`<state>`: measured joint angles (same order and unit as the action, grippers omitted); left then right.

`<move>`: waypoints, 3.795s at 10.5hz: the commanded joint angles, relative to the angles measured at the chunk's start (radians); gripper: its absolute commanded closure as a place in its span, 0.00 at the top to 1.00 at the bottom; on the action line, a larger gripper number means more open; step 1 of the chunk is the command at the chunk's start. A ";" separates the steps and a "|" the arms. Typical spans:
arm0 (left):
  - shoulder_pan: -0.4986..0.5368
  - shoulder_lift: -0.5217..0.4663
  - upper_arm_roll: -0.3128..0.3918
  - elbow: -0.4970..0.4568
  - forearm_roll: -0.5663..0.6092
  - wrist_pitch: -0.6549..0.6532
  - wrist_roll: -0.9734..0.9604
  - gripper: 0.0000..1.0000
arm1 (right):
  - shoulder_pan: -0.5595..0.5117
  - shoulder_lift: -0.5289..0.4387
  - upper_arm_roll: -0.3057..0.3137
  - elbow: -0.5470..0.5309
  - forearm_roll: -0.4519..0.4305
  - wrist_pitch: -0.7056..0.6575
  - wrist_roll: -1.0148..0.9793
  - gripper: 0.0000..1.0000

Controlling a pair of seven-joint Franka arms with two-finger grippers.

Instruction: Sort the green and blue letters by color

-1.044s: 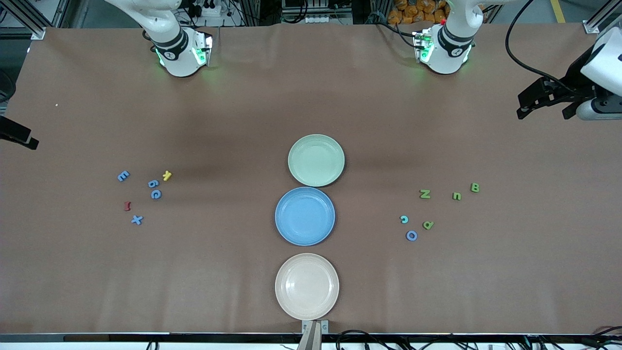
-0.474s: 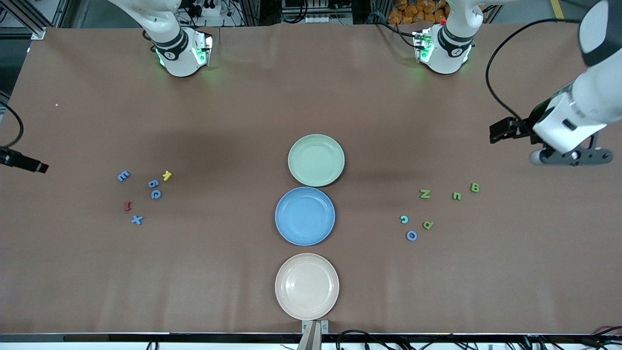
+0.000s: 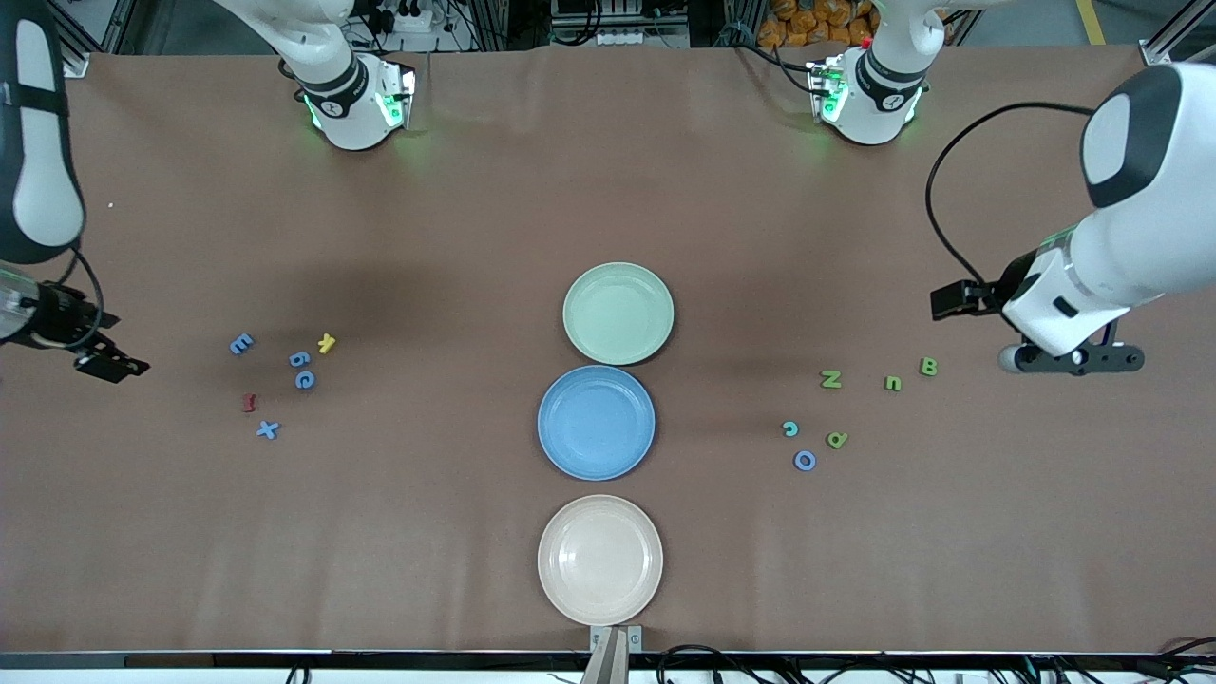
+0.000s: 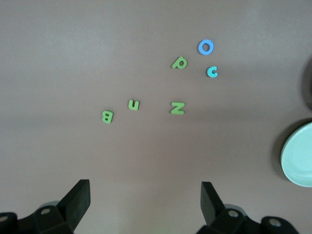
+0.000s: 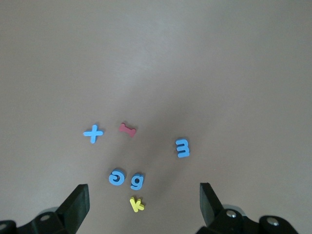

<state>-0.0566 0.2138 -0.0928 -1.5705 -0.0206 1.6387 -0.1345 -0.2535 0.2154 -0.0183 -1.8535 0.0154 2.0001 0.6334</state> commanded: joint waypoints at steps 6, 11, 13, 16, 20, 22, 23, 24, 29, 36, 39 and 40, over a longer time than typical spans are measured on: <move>-0.068 0.180 -0.007 -0.008 0.067 0.283 0.002 1.00 | -0.012 0.087 -0.005 -0.295 0.003 0.396 0.134 1.00; -0.059 0.336 -0.004 0.013 0.068 0.362 0.290 1.00 | -0.030 0.116 -0.006 -0.381 -0.002 0.505 0.063 1.00; -0.049 0.384 -0.004 0.026 0.057 0.438 0.340 1.00 | -0.032 0.146 -0.006 -0.383 -0.002 0.526 0.054 1.00; -0.081 0.427 -0.007 0.024 0.048 0.477 0.492 1.00 | -0.041 0.171 -0.006 -0.415 -0.002 0.586 0.014 1.00; -0.083 0.466 -0.004 0.017 0.070 0.601 0.599 1.00 | -0.058 0.173 -0.006 -0.423 -0.002 0.585 -0.070 0.54; -0.083 0.479 -0.004 0.017 0.076 0.628 0.599 1.00 | -0.064 0.176 -0.006 -0.429 0.000 0.586 -0.078 0.44; -0.083 0.481 -0.002 0.017 0.076 0.642 0.613 1.00 | -0.064 0.182 -0.006 -0.429 0.001 0.588 -0.078 0.43; -0.077 0.489 -0.004 0.015 0.074 0.647 0.650 1.00 | -0.061 0.189 -0.005 -0.431 0.003 0.597 -0.081 0.39; -0.068 0.544 0.002 0.018 0.062 0.668 0.477 1.00 | -0.053 0.187 -0.005 -0.424 0.000 0.597 -0.170 0.14; -0.092 0.544 0.004 -0.008 0.224 0.673 0.418 1.00 | -0.001 0.088 0.090 -0.215 -0.006 0.324 -0.448 0.00; -0.089 0.544 0.001 -0.014 0.228 0.673 0.414 1.00 | 0.158 0.104 0.093 -0.078 0.009 0.269 -0.440 0.00; -0.085 0.544 -0.001 -0.014 0.223 0.673 0.414 1.00 | 0.205 0.114 0.093 -0.047 0.009 0.267 -0.443 0.00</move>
<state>-0.1436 0.7622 -0.0920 -1.5744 0.1763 2.3032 0.3075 -0.1390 0.3047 0.0767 -1.9799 0.0164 2.2931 0.2013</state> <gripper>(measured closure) 0.000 0.731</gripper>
